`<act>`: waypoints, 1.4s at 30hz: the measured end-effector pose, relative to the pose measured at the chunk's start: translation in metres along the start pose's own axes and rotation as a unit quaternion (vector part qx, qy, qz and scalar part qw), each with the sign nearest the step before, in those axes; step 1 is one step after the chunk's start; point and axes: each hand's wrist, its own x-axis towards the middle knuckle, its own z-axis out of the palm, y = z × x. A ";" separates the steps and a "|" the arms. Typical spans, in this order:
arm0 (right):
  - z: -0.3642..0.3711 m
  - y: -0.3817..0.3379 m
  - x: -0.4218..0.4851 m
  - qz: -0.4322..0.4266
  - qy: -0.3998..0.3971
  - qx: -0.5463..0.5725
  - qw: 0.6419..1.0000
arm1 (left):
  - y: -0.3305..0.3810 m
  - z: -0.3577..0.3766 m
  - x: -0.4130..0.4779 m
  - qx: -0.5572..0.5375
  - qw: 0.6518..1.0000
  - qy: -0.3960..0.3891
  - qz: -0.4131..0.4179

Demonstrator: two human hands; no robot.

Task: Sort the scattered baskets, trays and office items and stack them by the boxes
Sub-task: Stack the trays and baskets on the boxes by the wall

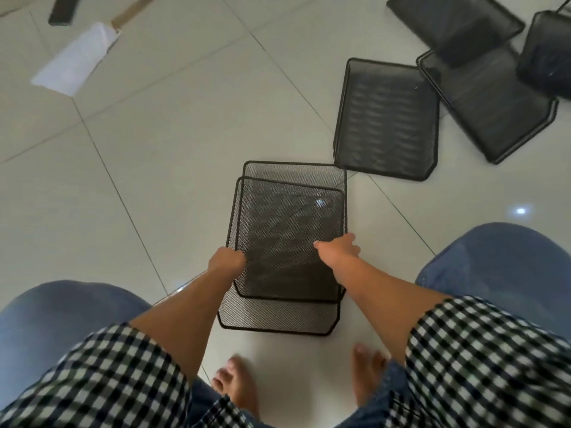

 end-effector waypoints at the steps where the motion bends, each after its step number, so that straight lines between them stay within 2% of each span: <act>1: -0.001 -0.002 0.001 0.002 0.000 0.014 1.000 | 0.001 0.000 -0.001 0.006 1.000 0.018 0.004; 4: -0.002 -0.005 0.001 -0.002 -0.025 0.005 1.000 | 0.005 0.001 0.001 0.005 0.998 0.050 0.029; 11: -0.001 -0.004 0.002 -0.013 -0.003 0.078 0.997 | 0.011 0.008 0.008 -0.042 0.995 0.074 0.052; 14: -0.002 -0.002 0.002 -0.020 -0.001 0.072 0.997 | 0.016 0.008 0.011 -0.072 0.992 0.075 0.065; 18: -0.003 0.001 0.003 -0.038 0.001 0.037 0.999 | 0.023 0.008 0.019 -0.004 0.997 0.041 0.061; 22: -0.005 0.004 0.004 -0.056 0.007 -0.067 0.996 | 0.026 0.009 0.022 0.079 0.994 0.015 0.071; 27: -0.006 0.006 0.004 -0.060 0.042 -0.009 0.997 | 0.025 0.011 0.019 0.114 0.991 0.001 0.066; 31: -0.006 0.002 0.003 -0.063 0.080 -0.020 0.995 | 0.025 0.011 0.016 0.136 0.987 0.030 0.077; 36: -0.005 -0.002 0.003 -0.054 0.085 -0.037 0.994 | 0.023 0.013 0.018 0.144 0.985 0.058 0.077; 42: -0.002 0.000 0.006 -0.090 0.107 -0.048 0.989 | 0.026 0.017 0.021 0.125 0.991 0.021 0.044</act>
